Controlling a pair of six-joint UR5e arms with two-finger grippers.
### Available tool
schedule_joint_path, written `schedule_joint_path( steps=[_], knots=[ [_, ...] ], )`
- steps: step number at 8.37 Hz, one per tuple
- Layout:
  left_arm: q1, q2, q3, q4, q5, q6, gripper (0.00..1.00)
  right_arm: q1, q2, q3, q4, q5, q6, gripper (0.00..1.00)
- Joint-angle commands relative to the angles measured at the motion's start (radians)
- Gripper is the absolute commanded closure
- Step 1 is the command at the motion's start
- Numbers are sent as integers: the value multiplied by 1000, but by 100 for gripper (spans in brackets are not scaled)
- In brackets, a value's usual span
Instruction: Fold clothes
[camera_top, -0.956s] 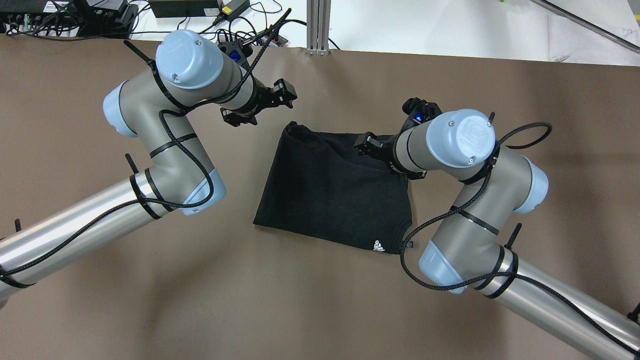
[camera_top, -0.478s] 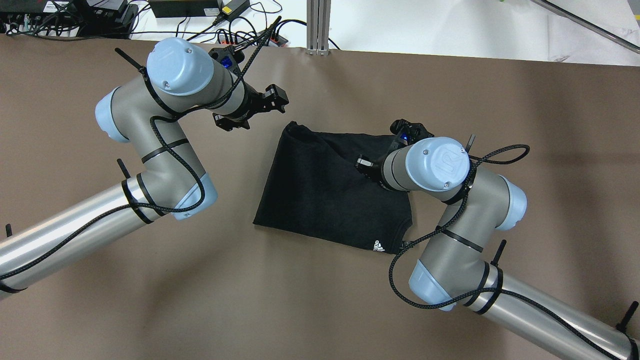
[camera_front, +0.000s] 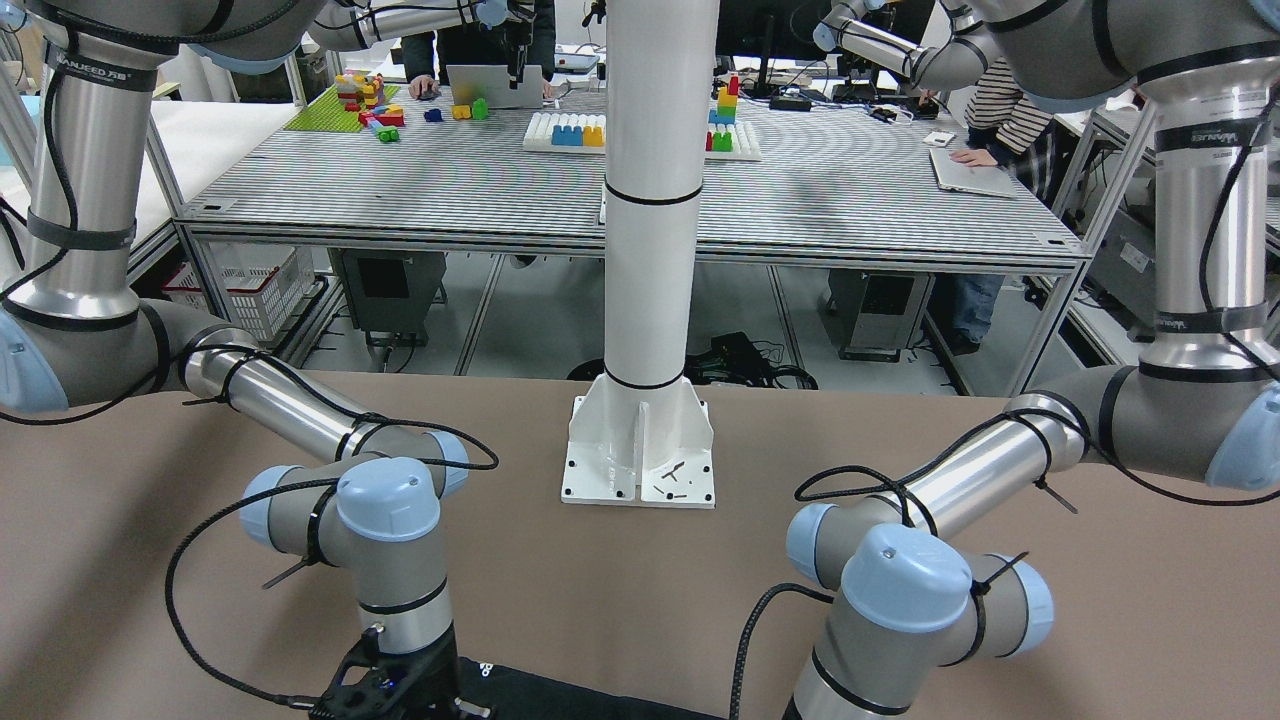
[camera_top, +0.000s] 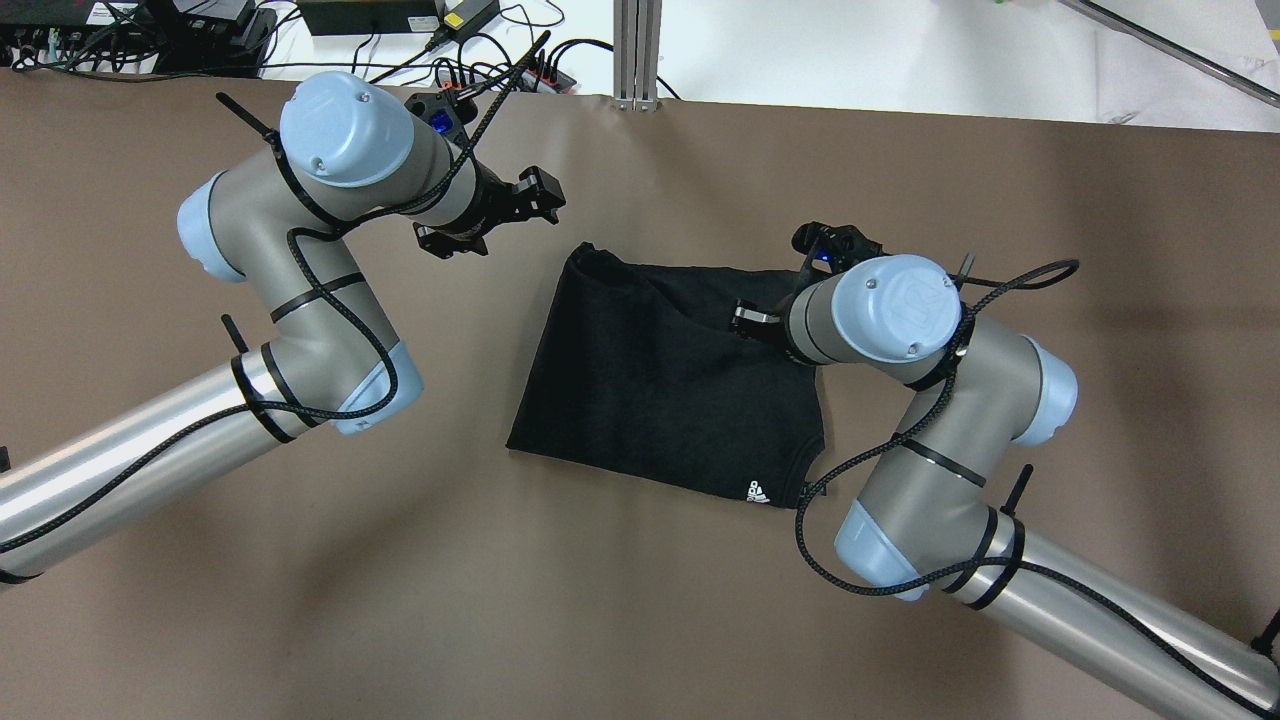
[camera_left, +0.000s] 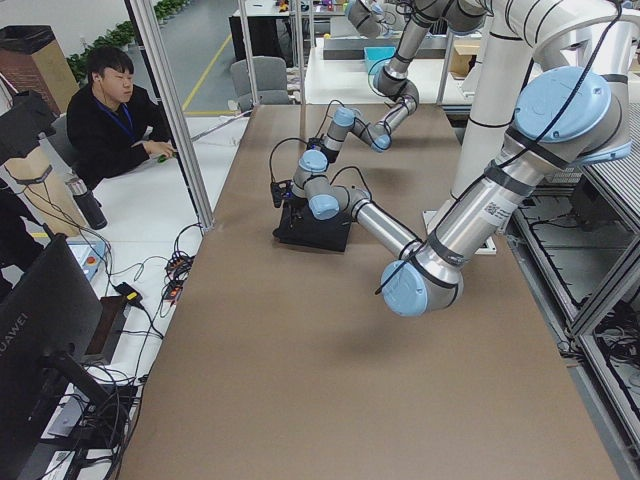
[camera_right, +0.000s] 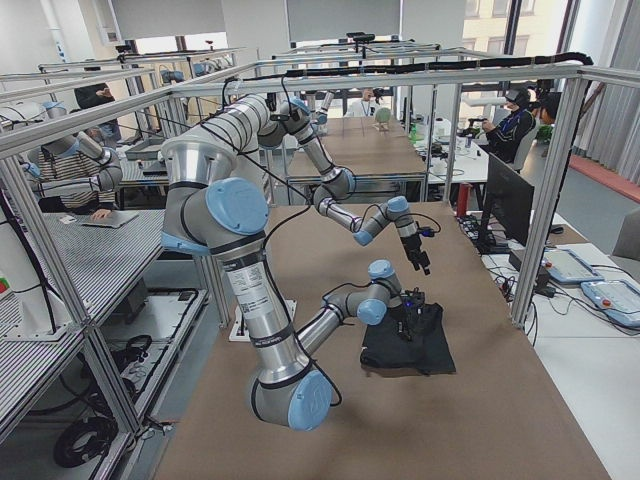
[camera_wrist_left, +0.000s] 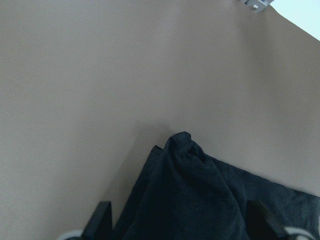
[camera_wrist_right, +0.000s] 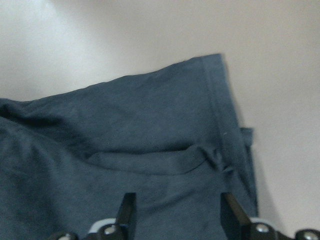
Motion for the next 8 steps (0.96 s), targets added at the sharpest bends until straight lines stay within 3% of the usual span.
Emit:
schedule_joint_path(
  steps=[1,5,8],
  knots=[
    [-72,124,-52,3,-1,168,5,108,-71,1,-122,5,-307,6],
    [-313,358,-46,14,1,665,5,372,-258,4,-133,5,-860,6],
    [-532,450,-42,90,16,1086,5,611,-355,8,-133,-1,-1206,6]
  ],
)
